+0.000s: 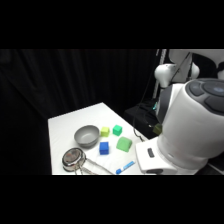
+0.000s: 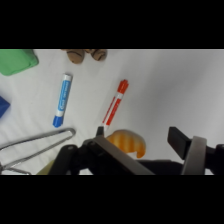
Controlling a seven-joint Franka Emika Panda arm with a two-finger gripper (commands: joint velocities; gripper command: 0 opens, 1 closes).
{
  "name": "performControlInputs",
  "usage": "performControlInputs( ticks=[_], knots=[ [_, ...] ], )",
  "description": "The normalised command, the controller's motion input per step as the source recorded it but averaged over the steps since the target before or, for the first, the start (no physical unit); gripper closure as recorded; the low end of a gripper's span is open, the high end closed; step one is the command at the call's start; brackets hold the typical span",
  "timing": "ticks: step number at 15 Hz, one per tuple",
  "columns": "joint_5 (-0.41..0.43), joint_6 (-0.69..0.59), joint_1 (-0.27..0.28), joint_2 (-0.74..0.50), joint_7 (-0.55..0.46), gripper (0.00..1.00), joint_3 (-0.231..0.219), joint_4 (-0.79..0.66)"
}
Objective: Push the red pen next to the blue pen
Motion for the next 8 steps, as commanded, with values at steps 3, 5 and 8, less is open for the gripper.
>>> performControlInputs(
  ticks=[3,5,8],
  knots=[
    [-0.049,0.13,0.106,0.18,0.15,0.0,0.0,0.14],
    [-0.054,0.23,0.088,0.22,0.14,0.0,-0.03,0.11],
    [-0.024,0.29,0.081,0.23,0.12,0.0,-0.057,0.1]
  ],
)
